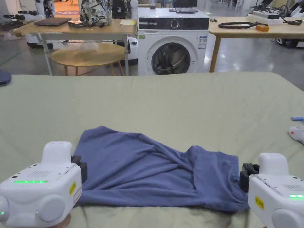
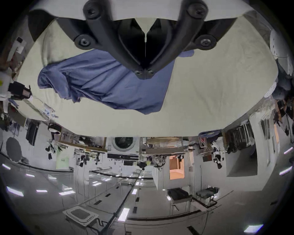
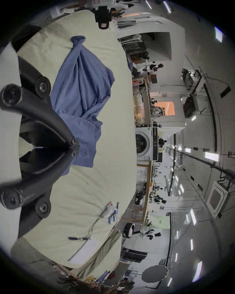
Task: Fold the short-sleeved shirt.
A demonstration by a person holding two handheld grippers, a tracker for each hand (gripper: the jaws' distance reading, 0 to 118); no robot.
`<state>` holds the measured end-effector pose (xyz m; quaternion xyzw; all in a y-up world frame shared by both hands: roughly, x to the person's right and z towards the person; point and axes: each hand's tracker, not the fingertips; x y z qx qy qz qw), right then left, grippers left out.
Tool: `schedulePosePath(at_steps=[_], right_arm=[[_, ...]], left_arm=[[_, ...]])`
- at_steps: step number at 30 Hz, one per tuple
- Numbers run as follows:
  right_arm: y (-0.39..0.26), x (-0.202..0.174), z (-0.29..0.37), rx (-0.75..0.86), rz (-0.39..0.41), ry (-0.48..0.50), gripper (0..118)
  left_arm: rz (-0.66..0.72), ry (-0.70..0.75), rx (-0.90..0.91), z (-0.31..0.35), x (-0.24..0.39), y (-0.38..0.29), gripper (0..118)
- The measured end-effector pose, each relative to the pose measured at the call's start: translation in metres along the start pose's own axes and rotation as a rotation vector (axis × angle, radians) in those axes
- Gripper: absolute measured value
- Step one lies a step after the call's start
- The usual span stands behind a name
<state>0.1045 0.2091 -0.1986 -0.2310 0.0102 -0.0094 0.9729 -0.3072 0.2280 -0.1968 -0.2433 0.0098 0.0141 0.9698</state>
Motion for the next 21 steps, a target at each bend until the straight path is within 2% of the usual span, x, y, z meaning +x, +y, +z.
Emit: schedulePosePath(at_steps=[2, 3, 4, 5, 6, 7, 9, 12, 16, 18, 20, 21], right_arm=[[0.011, 0.007, -0.012, -0.046, -0.018, -0.002, 0], [0.018, 0.011, -0.022, -0.088, -0.022, 0.008, 5], [0.025, 0.017, -0.034, -0.139, -0.026, 0.011, 41], [0.033, 0.024, -0.047, -0.188, -0.032, 0.029, 83], [0.038, 0.030, -0.055, -0.150, -0.037, 0.024, 114], [0.049, 0.036, -0.068, -0.199, -0.031, 0.008, 118], [0.069, 0.045, -0.095, -0.264, 0.004, -0.034, 118], [0.098, 0.068, -0.150, -0.412, -0.103, -0.027, 118], [0.102, 0.087, -0.212, -0.587, -0.147, -0.062, 118], [0.093, 0.092, -0.236, -0.666, -0.171, -0.045, 111], [0.082, 0.090, -0.250, -0.743, -0.182, -0.054, 95], [0.076, 0.090, -0.257, -0.748, -0.194, -0.039, 91]], left_arm=[[-0.010, -0.006, -0.010, -0.005, 0.006, 0.006, 0], [-0.021, -0.011, -0.012, -0.008, 0.007, 0.007, 0], [-0.028, -0.013, -0.015, -0.012, 0.008, 0.008, 0], [-0.032, -0.014, -0.018, -0.016, 0.008, 0.010, 0], [-0.037, -0.020, -0.025, -0.018, 0.011, 0.013, 0], [-0.034, -0.031, -0.034, -0.023, 0.011, 0.014, 0], [-0.034, -0.035, -0.045, -0.031, 0.011, 0.015, 0], [-0.057, -0.036, -0.066, -0.044, 0.013, 0.016, 0], [-0.074, -0.041, -0.101, -0.064, 0.012, 0.016, 0], [-0.073, -0.031, -0.112, -0.072, 0.012, 0.015, 0], [-0.074, -0.040, -0.132, -0.079, 0.011, 0.013, 0], [-0.070, -0.035, -0.138, -0.082, 0.010, 0.012, 0]])
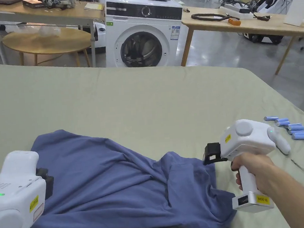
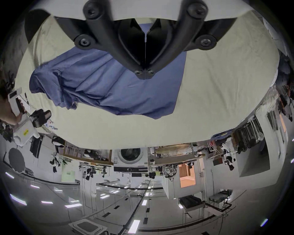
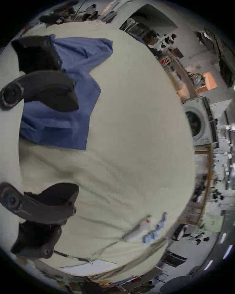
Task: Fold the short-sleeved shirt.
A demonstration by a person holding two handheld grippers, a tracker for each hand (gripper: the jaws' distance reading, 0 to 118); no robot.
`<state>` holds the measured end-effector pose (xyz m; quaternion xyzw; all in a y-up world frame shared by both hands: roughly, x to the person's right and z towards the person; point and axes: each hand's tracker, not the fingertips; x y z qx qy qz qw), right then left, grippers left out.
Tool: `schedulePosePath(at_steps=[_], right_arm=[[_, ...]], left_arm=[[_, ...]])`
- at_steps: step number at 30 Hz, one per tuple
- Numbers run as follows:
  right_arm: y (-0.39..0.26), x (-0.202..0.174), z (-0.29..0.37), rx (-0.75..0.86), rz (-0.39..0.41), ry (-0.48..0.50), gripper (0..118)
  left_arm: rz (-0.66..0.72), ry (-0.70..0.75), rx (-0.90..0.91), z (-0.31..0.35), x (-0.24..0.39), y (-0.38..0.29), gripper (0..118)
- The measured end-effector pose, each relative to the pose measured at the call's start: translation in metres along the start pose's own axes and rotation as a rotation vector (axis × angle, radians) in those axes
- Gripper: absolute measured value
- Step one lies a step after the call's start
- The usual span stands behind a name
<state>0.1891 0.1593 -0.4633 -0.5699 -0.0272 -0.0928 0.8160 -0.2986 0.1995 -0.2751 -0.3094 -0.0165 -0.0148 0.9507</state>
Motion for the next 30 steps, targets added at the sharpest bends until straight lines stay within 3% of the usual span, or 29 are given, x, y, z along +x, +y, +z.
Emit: schedulePosePath(at_steps=[5, 7, 12, 14, 24, 26, 27, 30], right_arm=[[-0.004, -0.002, -0.024, -0.040, -0.020, 0.017, 89], [-0.004, -0.002, -0.025, -0.039, -0.024, -0.030, 77], [0.005, -0.001, -0.015, -0.021, -0.036, -0.019, 57], [0.008, -0.006, -0.015, -0.020, -0.041, -0.006, 42], [0.009, -0.010, -0.022, 0.009, -0.085, 0.023, 41], [0.012, -0.005, -0.024, -0.003, -0.079, 0.034, 22], [0.011, -0.005, -0.024, 0.000, -0.078, 0.040, 5], [0.009, -0.006, -0.023, 0.024, -0.048, 0.051, 0]], left_arm=[[0.002, 0.000, -0.031, -0.010, -0.004, -0.002, 0], [0.002, 0.004, -0.039, -0.012, -0.005, -0.002, 0], [0.004, 0.011, -0.035, -0.013, -0.005, 0.000, 0], [0.010, -0.004, -0.044, -0.016, -0.003, 0.000, 0], [-0.014, -0.004, -0.064, -0.025, 0.000, -0.002, 0], [-0.006, -0.005, -0.068, -0.030, -0.001, 0.002, 0], [-0.004, 0.001, -0.070, -0.033, 0.000, 0.004, 0], [-0.010, -0.007, -0.079, -0.048, 0.000, 0.017, 0]])
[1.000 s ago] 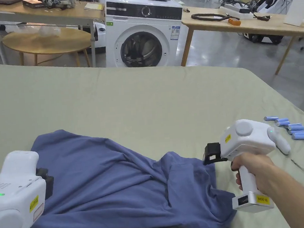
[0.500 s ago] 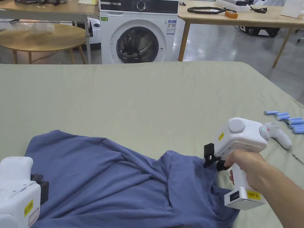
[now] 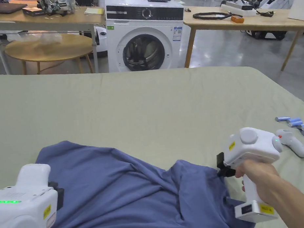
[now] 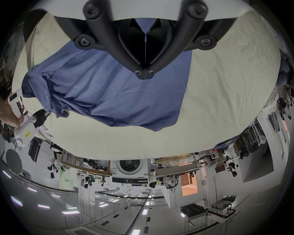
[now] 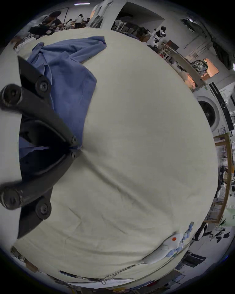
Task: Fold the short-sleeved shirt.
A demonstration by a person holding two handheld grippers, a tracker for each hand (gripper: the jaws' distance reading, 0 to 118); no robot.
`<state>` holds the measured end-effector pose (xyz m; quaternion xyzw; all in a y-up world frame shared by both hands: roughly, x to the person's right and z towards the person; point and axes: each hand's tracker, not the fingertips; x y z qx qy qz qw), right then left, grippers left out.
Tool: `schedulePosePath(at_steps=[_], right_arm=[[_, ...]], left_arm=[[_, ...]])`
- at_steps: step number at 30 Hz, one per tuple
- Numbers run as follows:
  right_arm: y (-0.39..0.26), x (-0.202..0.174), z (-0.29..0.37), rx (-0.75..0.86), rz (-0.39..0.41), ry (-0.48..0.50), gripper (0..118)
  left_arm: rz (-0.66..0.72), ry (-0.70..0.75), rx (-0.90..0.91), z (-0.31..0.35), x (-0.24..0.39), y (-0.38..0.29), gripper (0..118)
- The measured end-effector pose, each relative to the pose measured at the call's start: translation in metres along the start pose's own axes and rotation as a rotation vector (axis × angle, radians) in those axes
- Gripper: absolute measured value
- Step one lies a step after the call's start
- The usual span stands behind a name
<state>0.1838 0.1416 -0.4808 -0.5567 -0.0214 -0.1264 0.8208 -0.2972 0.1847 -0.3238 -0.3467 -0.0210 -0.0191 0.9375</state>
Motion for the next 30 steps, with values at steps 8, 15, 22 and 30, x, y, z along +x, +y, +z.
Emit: schedulePosePath(at_steps=[8, 15, 22, 30], right_arm=[[-0.004, -0.006, 0.013, 0.075, 0.092, 0.021, 0], [-0.001, -0.016, 0.006, 0.068, 0.128, 0.041, 0], [-0.003, -0.016, -0.010, 0.049, 0.148, 0.044, 0], [-0.010, -0.017, -0.005, 0.074, 0.173, 0.049, 0]], left_arm=[[0.079, -0.011, -0.121, -0.096, -0.048, 0.103, 118], [0.076, -0.010, -0.364, -0.193, -0.079, 0.152, 118], [0.057, -0.056, -0.466, -0.220, -0.072, 0.137, 104], [0.020, -0.070, -0.361, -0.191, -0.063, 0.130, 3]])
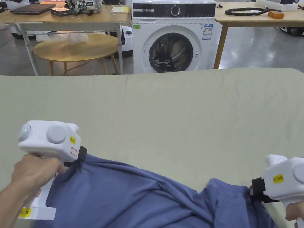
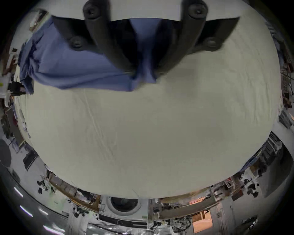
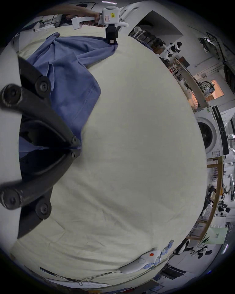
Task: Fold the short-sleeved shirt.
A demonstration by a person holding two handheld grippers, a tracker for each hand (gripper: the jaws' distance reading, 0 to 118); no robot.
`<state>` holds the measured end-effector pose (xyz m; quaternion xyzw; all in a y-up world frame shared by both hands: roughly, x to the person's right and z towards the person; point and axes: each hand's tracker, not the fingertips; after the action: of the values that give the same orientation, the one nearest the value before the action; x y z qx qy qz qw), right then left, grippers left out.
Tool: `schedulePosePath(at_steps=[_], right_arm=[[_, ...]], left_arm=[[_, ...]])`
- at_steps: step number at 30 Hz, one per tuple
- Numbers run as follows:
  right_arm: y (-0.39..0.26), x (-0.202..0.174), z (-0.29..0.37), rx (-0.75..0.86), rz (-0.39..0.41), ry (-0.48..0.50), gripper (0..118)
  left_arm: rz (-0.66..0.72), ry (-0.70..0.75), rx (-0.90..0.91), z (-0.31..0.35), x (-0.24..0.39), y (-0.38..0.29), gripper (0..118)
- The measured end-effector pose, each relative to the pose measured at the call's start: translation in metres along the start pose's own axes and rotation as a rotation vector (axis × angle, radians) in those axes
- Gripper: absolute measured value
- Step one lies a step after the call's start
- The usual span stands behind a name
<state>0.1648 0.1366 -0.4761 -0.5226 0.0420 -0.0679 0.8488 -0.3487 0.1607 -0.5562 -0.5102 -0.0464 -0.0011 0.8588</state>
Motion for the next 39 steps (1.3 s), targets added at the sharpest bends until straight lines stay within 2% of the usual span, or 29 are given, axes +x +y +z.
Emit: schedulePosePath(at_steps=[3, 5, 16, 24, 30, 32, 35, 39], right_arm=[[-0.006, -0.003, 0.014, 0.057, 0.021, 0.003, 0], [-0.009, -0.005, 0.026, 0.092, 0.029, 0.008, 0], [-0.014, -0.020, 0.148, 0.406, 0.006, 0.083, 0], [-0.002, -0.049, 0.263, 0.626, 0.077, 0.114, 0], [0.018, -0.068, 0.351, 0.790, 0.121, 0.107, 0], [0.027, -0.075, 0.379, 0.845, 0.133, 0.105, 0], [0.042, -0.088, 0.418, 0.915, 0.164, 0.081, 0], [0.062, -0.099, 0.463, 0.995, 0.154, 0.074, 0]], left_arm=[[-0.048, 0.008, 0.075, 0.024, 0.005, -0.008, 3], [-0.017, -0.036, 0.128, 0.045, 0.002, -0.015, 2], [-0.009, -0.069, 0.431, 0.207, 0.004, -0.060, 2], [0.035, -0.026, 0.612, 0.324, 0.001, -0.072, 2], [0.038, 0.020, 0.734, 0.395, 0.001, -0.070, 2], [0.014, 0.075, 0.782, 0.421, 0.003, -0.067, 2], [0.039, 0.068, 0.842, 0.454, 0.004, -0.062, 2], [0.037, 0.137, 0.906, 0.493, 0.008, -0.052, 2]])
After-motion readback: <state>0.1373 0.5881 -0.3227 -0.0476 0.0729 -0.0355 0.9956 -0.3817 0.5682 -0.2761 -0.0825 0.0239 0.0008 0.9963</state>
